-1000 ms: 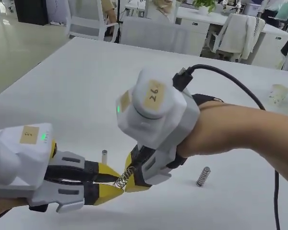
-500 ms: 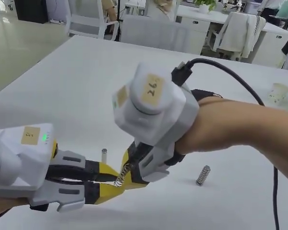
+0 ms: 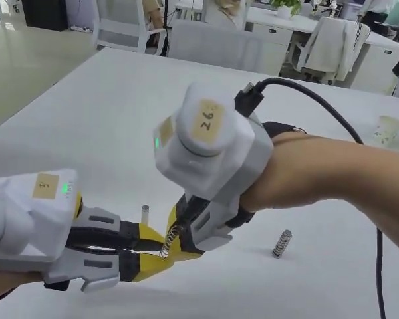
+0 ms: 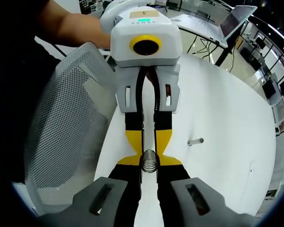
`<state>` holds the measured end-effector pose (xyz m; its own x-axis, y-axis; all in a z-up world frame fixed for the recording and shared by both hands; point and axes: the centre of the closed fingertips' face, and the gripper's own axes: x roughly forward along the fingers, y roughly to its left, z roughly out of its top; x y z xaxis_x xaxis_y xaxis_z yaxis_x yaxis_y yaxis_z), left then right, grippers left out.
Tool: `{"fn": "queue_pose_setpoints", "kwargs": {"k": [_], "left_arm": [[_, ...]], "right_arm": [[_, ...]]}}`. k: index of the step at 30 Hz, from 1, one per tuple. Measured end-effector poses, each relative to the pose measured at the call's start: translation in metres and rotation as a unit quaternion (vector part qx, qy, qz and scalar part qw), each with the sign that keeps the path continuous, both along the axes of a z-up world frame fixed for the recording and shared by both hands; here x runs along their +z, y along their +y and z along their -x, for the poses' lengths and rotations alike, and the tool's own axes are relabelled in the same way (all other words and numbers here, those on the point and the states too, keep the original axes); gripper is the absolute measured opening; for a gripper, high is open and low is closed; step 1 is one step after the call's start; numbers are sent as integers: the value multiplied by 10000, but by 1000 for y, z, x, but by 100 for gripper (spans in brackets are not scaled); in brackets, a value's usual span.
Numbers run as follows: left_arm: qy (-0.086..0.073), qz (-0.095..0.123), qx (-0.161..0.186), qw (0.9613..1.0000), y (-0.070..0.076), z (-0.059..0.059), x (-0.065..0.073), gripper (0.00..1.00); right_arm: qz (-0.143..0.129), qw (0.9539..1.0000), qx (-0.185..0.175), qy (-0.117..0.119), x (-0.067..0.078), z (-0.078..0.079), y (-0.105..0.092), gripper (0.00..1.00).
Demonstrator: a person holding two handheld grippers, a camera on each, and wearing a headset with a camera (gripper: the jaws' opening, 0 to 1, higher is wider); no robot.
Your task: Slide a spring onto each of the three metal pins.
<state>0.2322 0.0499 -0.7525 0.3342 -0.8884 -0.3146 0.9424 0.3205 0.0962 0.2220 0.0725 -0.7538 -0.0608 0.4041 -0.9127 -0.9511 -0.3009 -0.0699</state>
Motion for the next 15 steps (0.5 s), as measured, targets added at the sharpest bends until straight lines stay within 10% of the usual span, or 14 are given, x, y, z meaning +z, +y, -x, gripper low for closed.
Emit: {"fn": "queue_pose_setpoints", "kwargs": {"k": [15], "left_arm": [[154, 20, 209, 9997, 10, -2, -4, 13]], "right_arm": [[35, 10000, -25, -30, 0, -5, 0, 9]]}}
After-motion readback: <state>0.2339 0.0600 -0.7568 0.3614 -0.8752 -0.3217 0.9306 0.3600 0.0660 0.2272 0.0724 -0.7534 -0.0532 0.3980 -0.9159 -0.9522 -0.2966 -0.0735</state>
